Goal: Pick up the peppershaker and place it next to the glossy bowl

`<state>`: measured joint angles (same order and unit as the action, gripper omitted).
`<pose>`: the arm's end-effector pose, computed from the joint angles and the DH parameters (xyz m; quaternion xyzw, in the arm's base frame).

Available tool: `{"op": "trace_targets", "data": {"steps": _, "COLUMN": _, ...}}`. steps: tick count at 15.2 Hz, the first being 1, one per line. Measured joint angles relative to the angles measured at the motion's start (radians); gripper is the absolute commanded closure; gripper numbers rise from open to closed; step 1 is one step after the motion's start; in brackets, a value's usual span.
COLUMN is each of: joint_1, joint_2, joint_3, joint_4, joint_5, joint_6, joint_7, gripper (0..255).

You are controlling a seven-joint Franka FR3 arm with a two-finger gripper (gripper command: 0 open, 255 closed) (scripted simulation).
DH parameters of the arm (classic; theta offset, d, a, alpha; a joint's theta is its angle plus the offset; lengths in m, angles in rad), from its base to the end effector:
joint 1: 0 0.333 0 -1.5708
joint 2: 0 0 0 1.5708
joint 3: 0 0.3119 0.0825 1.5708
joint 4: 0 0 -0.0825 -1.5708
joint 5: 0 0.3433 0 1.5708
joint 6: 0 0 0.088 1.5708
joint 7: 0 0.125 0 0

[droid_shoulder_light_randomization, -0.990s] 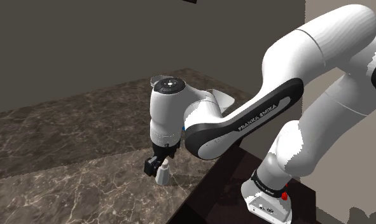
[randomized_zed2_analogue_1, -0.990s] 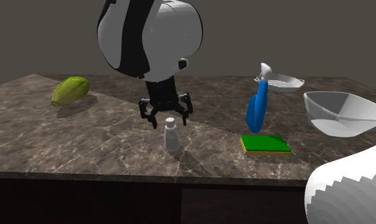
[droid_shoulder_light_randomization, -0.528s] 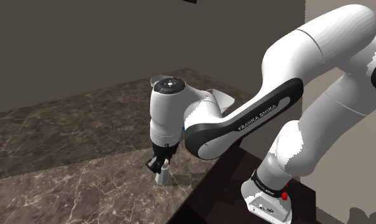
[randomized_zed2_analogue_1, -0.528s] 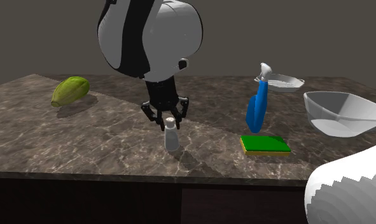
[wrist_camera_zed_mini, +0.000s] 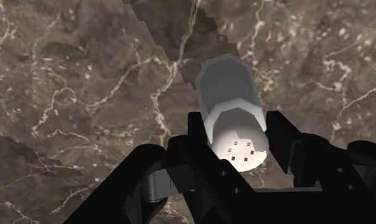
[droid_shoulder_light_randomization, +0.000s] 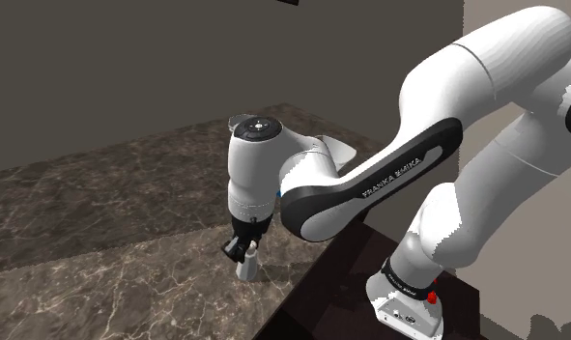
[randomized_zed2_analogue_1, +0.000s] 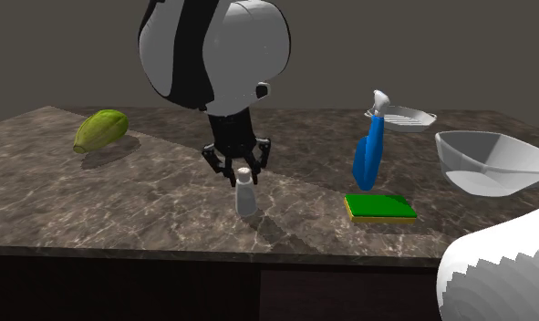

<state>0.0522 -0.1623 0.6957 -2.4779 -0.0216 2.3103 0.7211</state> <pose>0.3151 0.2886 0.3407 0.9978 0.0165 0.0237 0.0588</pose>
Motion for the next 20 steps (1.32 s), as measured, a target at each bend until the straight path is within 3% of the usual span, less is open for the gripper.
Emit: {"op": "trace_targets", "data": {"steps": 20, "joint_1": 0.033, "joint_2": -0.168, "joint_3": -0.070, "joint_4": 0.139, "joint_5": 0.099, "joint_6": -0.280, "joint_7": -0.108, "gripper": 255}}
